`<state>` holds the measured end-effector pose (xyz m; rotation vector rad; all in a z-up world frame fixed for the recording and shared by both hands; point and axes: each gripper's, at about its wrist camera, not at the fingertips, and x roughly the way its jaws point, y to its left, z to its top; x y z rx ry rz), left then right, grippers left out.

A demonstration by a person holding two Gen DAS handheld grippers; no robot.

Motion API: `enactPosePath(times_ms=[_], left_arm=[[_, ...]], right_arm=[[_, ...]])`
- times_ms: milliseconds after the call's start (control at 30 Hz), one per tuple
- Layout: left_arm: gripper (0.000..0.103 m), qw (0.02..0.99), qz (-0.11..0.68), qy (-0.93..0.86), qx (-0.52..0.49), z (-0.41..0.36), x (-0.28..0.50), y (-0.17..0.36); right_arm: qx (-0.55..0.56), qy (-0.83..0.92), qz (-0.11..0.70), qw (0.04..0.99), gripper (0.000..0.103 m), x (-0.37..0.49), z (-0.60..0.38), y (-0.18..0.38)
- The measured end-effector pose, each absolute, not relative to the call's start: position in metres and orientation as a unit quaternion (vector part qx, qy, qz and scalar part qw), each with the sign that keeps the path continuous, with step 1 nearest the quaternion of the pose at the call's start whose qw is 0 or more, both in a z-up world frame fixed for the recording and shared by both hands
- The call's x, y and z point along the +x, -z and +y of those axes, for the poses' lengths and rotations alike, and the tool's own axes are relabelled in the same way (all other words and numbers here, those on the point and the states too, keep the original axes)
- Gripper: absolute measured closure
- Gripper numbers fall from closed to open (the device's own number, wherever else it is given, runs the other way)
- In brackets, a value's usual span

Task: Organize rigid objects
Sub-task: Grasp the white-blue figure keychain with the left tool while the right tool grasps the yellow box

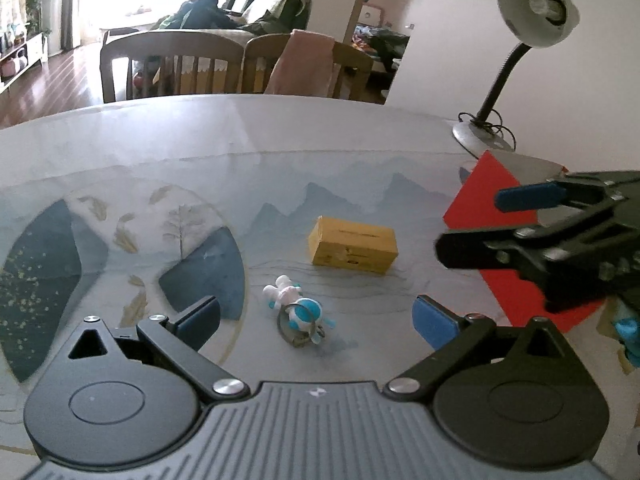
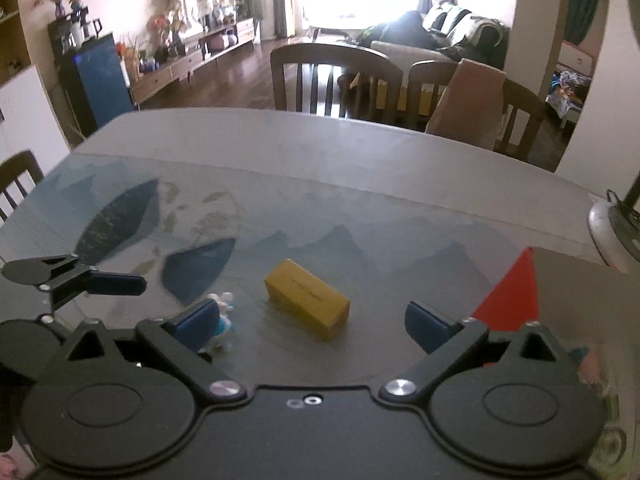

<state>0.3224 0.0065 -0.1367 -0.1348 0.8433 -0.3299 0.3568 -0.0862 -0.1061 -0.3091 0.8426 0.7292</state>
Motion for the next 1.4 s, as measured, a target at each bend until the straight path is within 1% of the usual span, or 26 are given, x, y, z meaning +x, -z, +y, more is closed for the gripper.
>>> enactPosePath(times_ms=[233,367,467,667,767,833,967,1033,1100,1167,1233,1300,1333,1367,1400], left_arm=[[0.000,0.899,0.410,0.143,-0.052,0.000,0.335,0.158],[0.000,0.896,0.417,0.140,-0.053,-0.002,0.343,0.170],[0.000,0.895,0.420,0.141,-0.050,-0.005,0.347,0.177],[0.001,0.895,0.418,0.148,-0.037,-0.008,0.350,0.185],[0.001,0.898,0.414,0.147,-0.027,-0.011,0.350,0.188],[0.003,0.899,0.411,0.147,-0.022,-0.012,0.349,0.188],[0.012,0.902,0.405,0.151,-0.012,-0.015,0.349,0.187],[0.021,0.903,0.402,0.152,-0.007,-0.016,0.350,0.187],[0.024,0.904,0.400,0.152,-0.007,-0.016,0.350,0.186],[0.031,0.905,0.397,0.150,-0.007,-0.015,0.349,0.186],[0.040,0.906,0.396,0.150,-0.004,-0.015,0.349,0.185],[0.045,0.906,0.396,0.151,0.000,-0.015,0.348,0.185],[0.048,0.906,0.396,0.149,0.005,-0.016,0.348,0.185],[0.049,0.907,0.395,0.147,0.010,-0.017,0.348,0.185],[0.054,0.907,0.394,0.146,0.014,-0.017,0.347,0.185]], right_arm=[[-0.176,-0.358,0.414,0.818,0.007,0.382,-0.066,0.129],[-0.193,-0.363,0.421,0.809,0.011,0.391,-0.057,0.141],[-0.204,-0.364,0.423,0.805,0.012,0.395,-0.049,0.150],[-0.217,-0.374,0.430,0.793,0.021,0.400,-0.042,0.161],[-0.227,-0.383,0.431,0.785,0.029,0.402,-0.038,0.165],[-0.231,-0.388,0.432,0.781,0.031,0.403,-0.036,0.166],[-0.230,-0.397,0.438,0.773,0.043,0.406,-0.035,0.169],[-0.232,-0.399,0.438,0.772,0.045,0.405,-0.035,0.170],[-0.231,-0.401,0.437,0.771,0.051,0.404,-0.035,0.170],[-0.228,-0.403,0.439,0.770,0.059,0.403,-0.034,0.171],[-0.222,-0.402,0.444,0.769,0.065,0.401,-0.035,0.171],[-0.214,-0.398,0.447,0.772,0.068,0.399,-0.035,0.171],[-0.209,-0.394,0.449,0.774,0.073,0.399,-0.036,0.171],[-0.204,-0.387,0.452,0.778,0.074,0.398,-0.037,0.171],[-0.193,-0.383,0.454,0.781,0.074,0.397,-0.039,0.171]])
